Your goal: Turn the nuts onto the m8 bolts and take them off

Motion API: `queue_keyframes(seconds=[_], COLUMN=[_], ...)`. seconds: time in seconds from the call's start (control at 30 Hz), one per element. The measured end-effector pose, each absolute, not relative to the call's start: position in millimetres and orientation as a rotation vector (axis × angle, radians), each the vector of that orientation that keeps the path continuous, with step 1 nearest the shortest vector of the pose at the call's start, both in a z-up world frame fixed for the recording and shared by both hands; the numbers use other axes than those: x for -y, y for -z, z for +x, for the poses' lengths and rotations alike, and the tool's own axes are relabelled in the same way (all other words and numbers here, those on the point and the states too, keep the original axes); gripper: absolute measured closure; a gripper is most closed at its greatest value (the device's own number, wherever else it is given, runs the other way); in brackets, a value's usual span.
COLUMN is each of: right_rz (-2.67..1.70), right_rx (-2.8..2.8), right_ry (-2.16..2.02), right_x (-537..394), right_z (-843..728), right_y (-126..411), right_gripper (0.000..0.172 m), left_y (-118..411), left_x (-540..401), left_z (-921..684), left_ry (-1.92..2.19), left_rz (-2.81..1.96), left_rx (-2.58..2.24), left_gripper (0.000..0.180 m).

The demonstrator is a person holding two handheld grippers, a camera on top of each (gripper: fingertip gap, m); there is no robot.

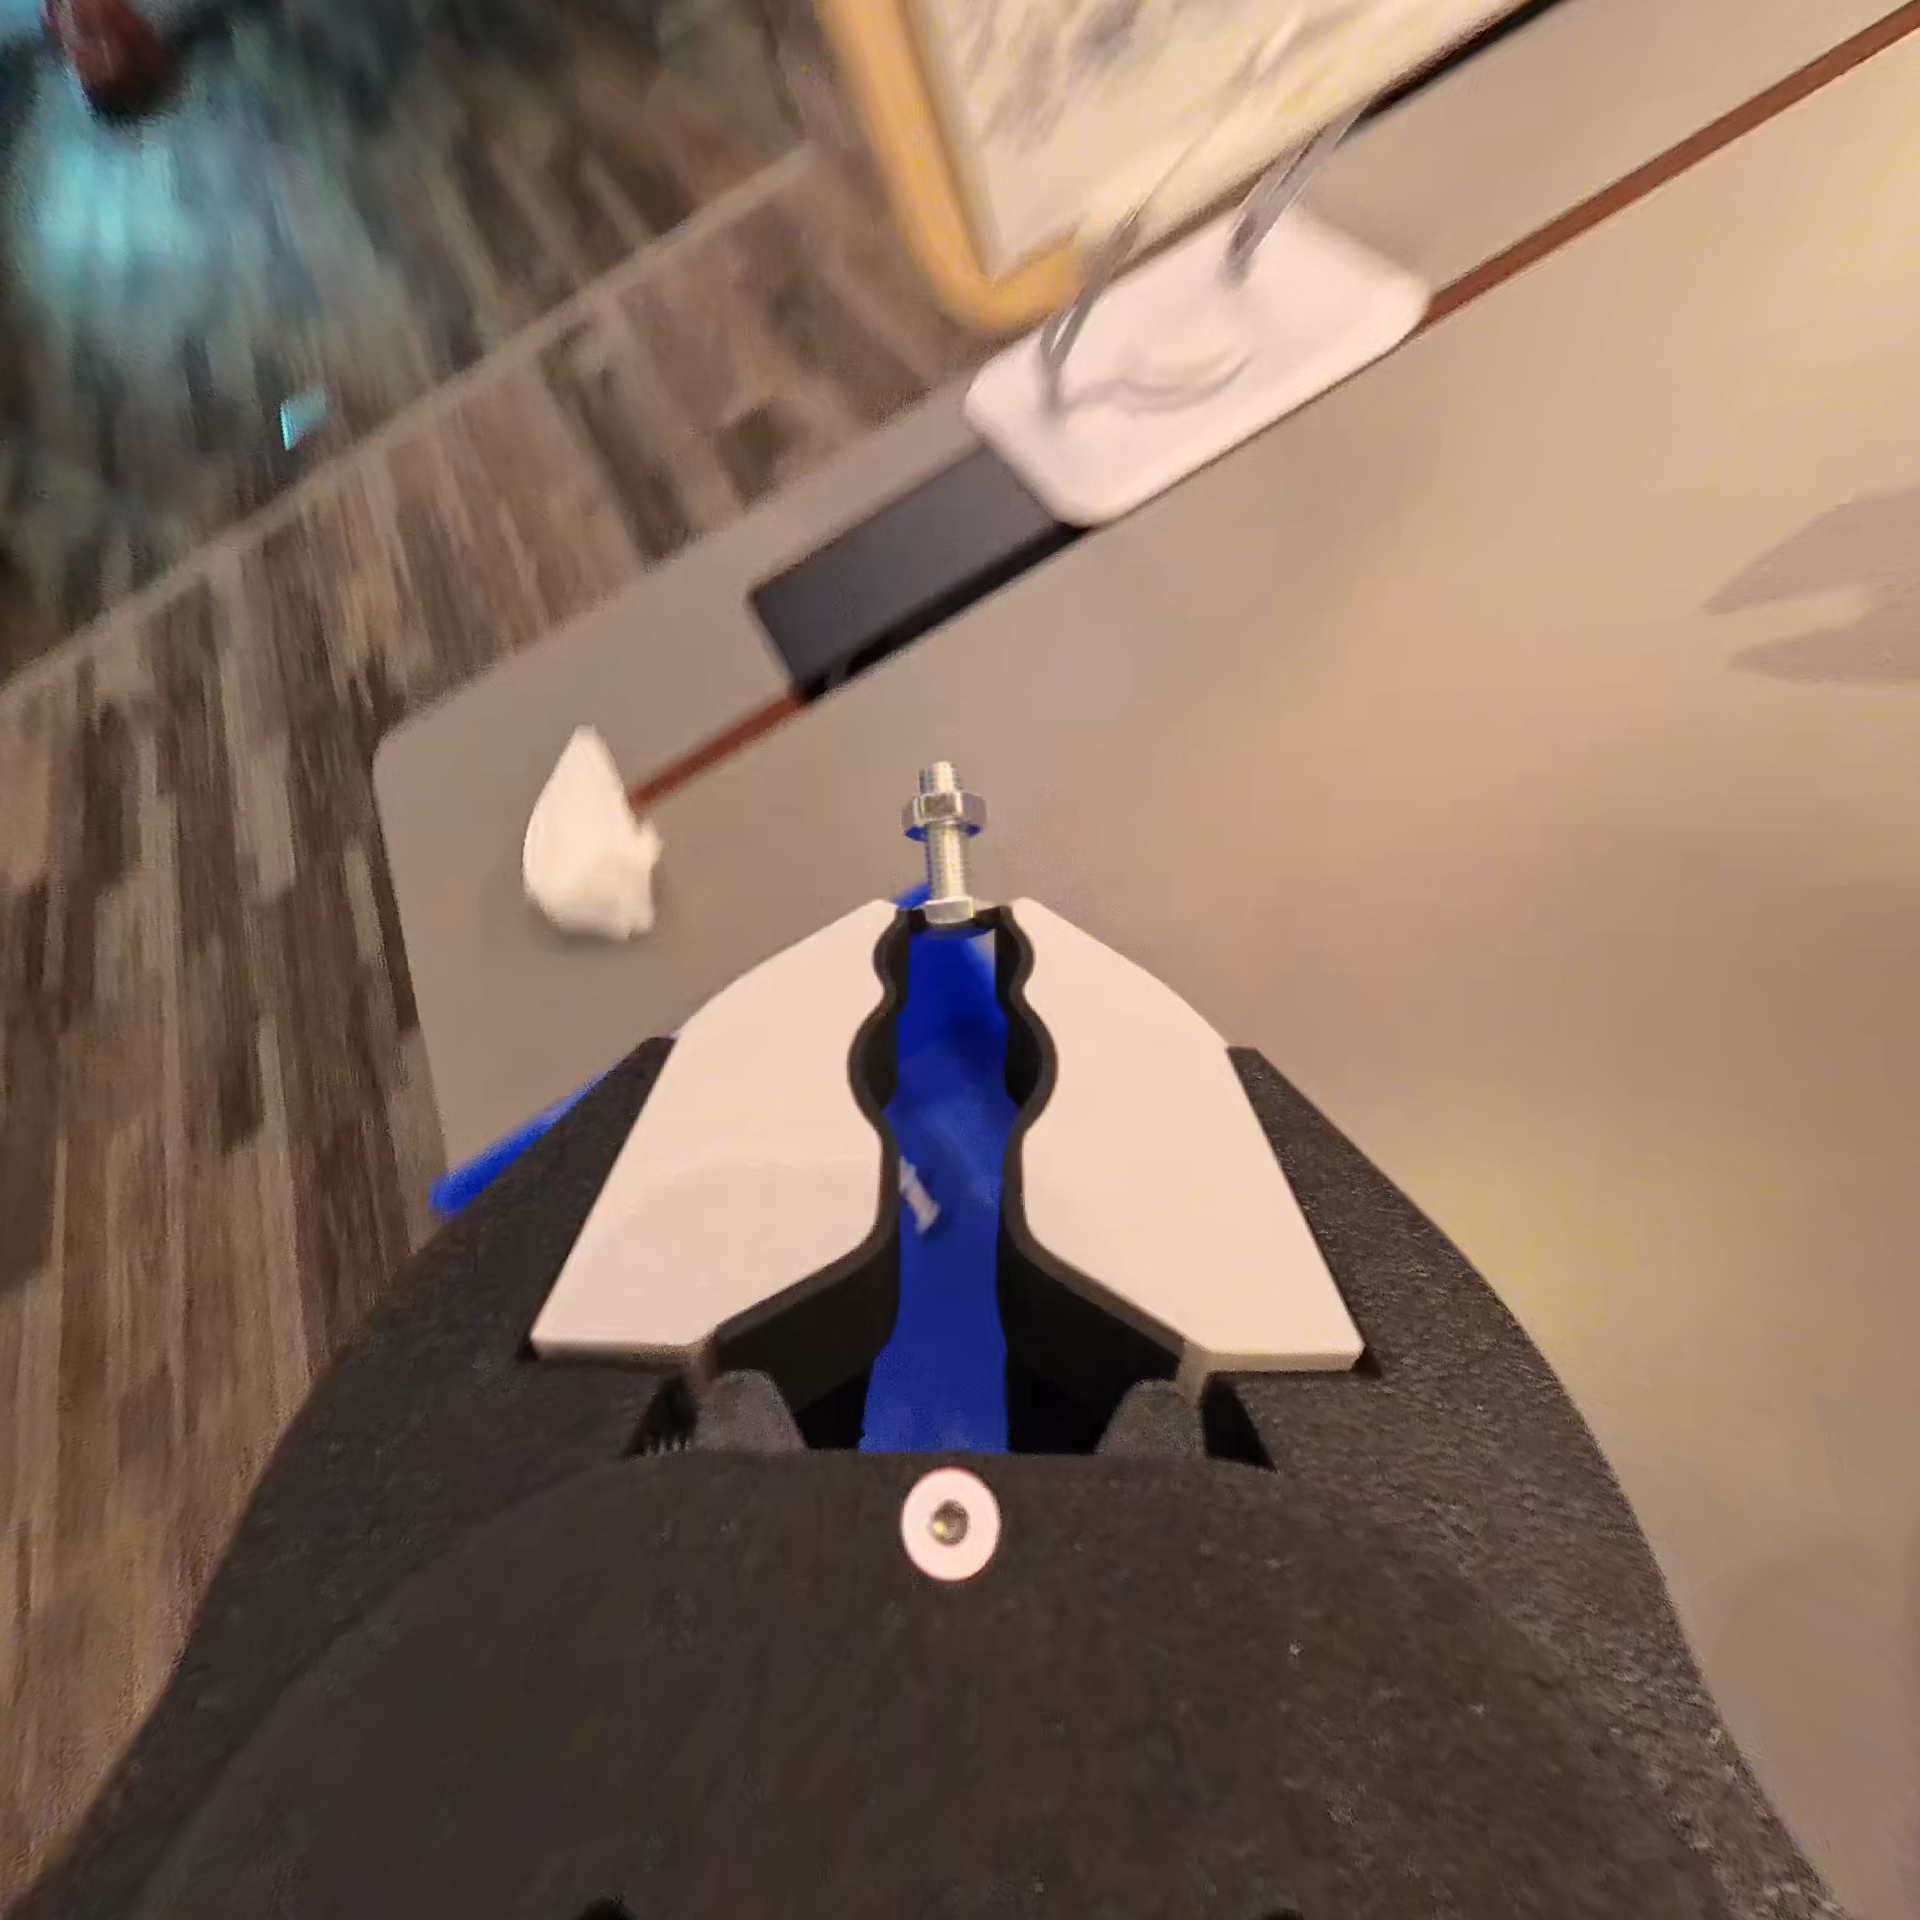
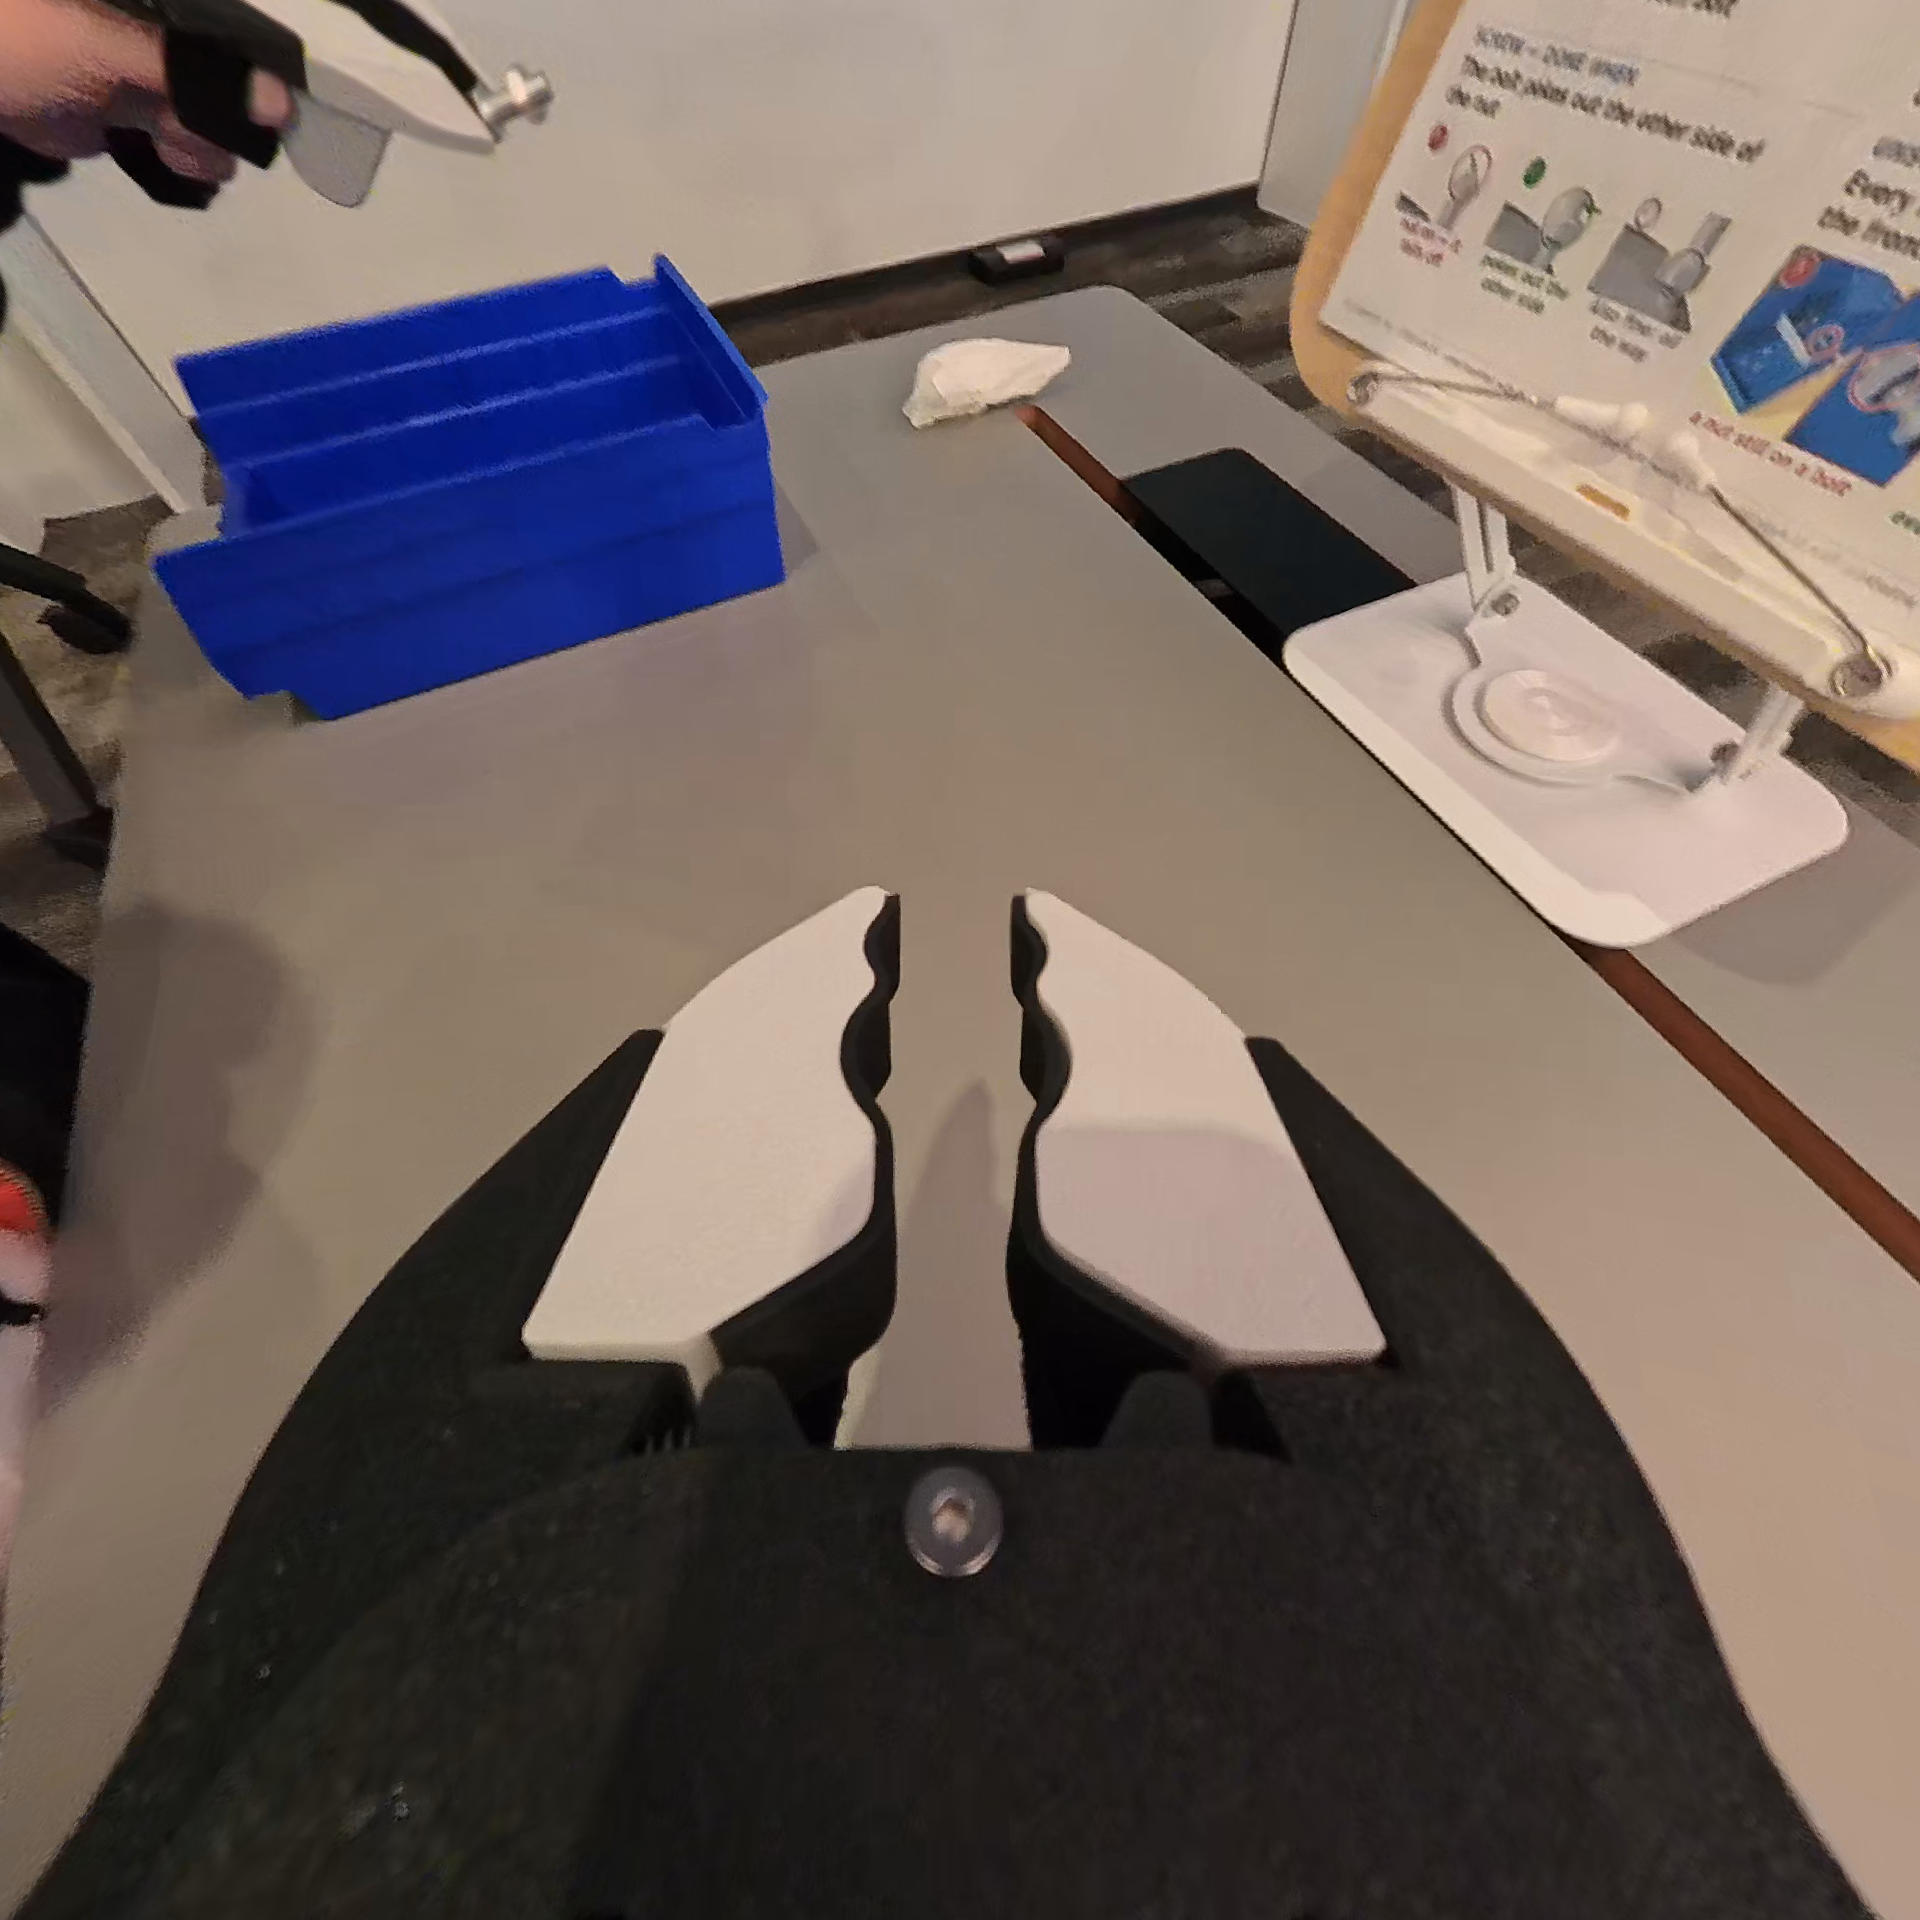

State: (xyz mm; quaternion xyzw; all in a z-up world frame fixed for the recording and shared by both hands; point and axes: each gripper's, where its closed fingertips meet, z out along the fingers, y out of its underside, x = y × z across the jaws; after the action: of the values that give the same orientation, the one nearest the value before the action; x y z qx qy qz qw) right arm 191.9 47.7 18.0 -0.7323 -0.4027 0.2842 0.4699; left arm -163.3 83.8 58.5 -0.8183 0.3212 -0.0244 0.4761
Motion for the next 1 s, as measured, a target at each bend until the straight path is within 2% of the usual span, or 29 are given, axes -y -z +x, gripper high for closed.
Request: queue_keyframes(seconds=[0.17, 0.37, 0.6, 0.77, 0.87, 0.9, 0.93, 1.0], right_rz=[-1.630, -1.412, -1.499, -1.616, -1.620, -1.626, -1.629, -1.631], right_rx=[0.930, 0.756, 0.600, 0.675, 0.713, 0.745, 0.760, 0.772], right_ry=[-0.911, -1.248, -1.368, -1.277, -1.357, -1.379, -1.383, -1.352], right_x=[-37.2, -14.2, -27.1, -30.4, -23.4, -19.3, -17.6, -18.0], right_z=[170.2, 172.5, 209.2, 200.3, 190.4, 186.9, 184.5, 181.4], right_y=[-71.2, -128.6, -121.3, -93.3, -89.3, -87.5, -86.4, -85.3], right_gripper=[0.151, 0.140, 0.131, 0.123, 0.132, 0.148, 0.156, 0.157], left_y=[-110.0, -122.5, -101.8, -82.7, -76.2, -78.0, -79.8, -78.3], left_x=[-55.7, -36.7, -23.6, -20.2, -19.6, -19.3, -17.5, -18.3], left_z=[-23.9, 114.2, 190.8, 201.7, 198.8, 196.2, 194.9, 191.8], left_ry=[0.167, 0.340, 0.415, 0.460, 0.449, 0.445, 0.449, 0.436], left_rz=[-1.696, -1.466, -1.339, -1.330, -1.336, -1.322, -1.305, -1.318], left_rx=[-0.925, -0.922, -0.875, -0.835, -0.839, -0.827, -0.830, -0.851], left_gripper=[0.165, 0.165, 0.165, 0.165, 0.165, 0.165, 0.165, 0.165])
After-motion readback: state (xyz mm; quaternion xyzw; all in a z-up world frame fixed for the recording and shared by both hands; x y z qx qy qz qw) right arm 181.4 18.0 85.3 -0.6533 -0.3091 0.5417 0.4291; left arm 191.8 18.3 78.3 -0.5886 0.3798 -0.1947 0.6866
